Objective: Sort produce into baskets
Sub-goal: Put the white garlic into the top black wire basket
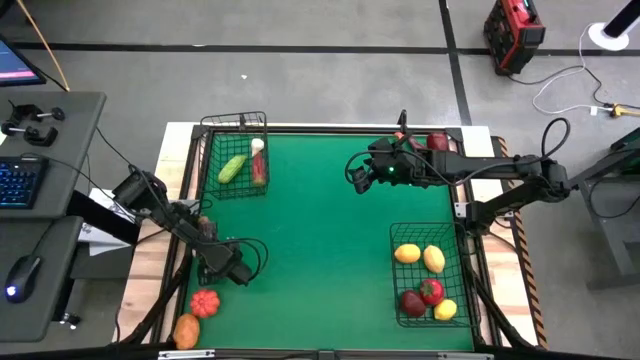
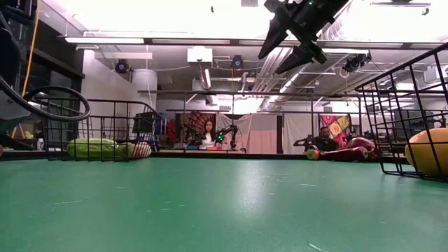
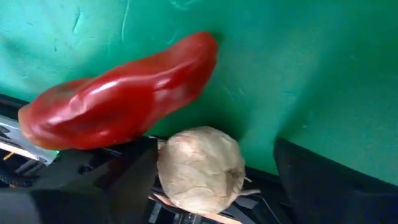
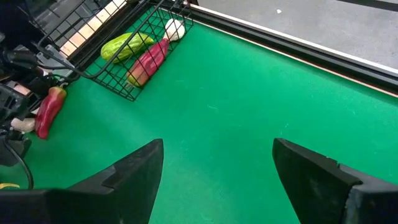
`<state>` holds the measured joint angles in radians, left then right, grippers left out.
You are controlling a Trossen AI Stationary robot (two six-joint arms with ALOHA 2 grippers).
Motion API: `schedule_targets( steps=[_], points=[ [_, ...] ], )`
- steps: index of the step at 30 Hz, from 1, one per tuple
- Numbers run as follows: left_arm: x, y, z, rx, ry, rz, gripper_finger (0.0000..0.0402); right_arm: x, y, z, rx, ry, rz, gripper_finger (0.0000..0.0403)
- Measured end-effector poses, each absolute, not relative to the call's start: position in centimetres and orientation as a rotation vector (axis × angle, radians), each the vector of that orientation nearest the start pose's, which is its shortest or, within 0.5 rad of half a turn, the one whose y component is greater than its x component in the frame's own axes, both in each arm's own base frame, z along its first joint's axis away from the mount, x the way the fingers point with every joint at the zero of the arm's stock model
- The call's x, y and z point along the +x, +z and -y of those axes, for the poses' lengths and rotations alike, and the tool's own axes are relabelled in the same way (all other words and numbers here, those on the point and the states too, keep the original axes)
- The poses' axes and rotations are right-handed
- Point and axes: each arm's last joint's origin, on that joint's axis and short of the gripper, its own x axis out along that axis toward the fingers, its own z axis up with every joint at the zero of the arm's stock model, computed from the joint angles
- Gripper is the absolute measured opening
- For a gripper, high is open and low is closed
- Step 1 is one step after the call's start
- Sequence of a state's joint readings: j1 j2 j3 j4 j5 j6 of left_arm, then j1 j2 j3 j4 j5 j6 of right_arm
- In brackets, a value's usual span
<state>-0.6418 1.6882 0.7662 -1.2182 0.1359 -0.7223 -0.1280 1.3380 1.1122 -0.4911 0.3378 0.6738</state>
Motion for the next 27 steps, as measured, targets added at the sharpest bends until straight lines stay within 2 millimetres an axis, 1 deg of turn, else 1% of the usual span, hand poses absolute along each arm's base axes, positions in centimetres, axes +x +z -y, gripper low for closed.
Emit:
schedule_targets(
  steps=[7, 11, 14, 17, 22, 24, 27],
  points=[
    [15.2, 12.6, 12.0, 0.118, 0.257, -2.126, 0.0211, 27.9, 30.2, 4.6, 0.557, -0.667, -0.539, 0.0295],
    [15.1, 12.7, 12.0, 0.121, 0.217, -2.142, 0.017, 27.9, 30.1, 4.6, 0.556, -0.668, -0.54, 0.0295],
    [15.2, 13.1, 12.1, 0.104, 0.201, -2.133, 0.0146, 27.9, 30.1, 4.6, 0.556, -0.668, -0.54, 0.0295],
    [15.4, 13.7, 12.3, 0.085, 0.176, -2.107, 0.0132, 27.9, 30.1, 4.6, 0.556, -0.668, -0.54, 0.0295],
    [16.5, 15.3, 13.1, 0.061, 0.09, -2.036, 0.0129, 27.9, 30.1, 4.6, 0.556, -0.669, -0.54, 0.0295],
    [17.0, 16.3, 13.5, 0.07, 0.008, -1.994, 0.0129, 27.9, 30.1, 4.6, 0.556, -0.669, -0.54, 0.0295],
    [17.9, 18.6, 14.1, 0.088, -0.14, -1.895, 0.0128, 27.9, 30.2, 4.6, 0.556, -0.669, -0.54, 0.0295]
  ],
)
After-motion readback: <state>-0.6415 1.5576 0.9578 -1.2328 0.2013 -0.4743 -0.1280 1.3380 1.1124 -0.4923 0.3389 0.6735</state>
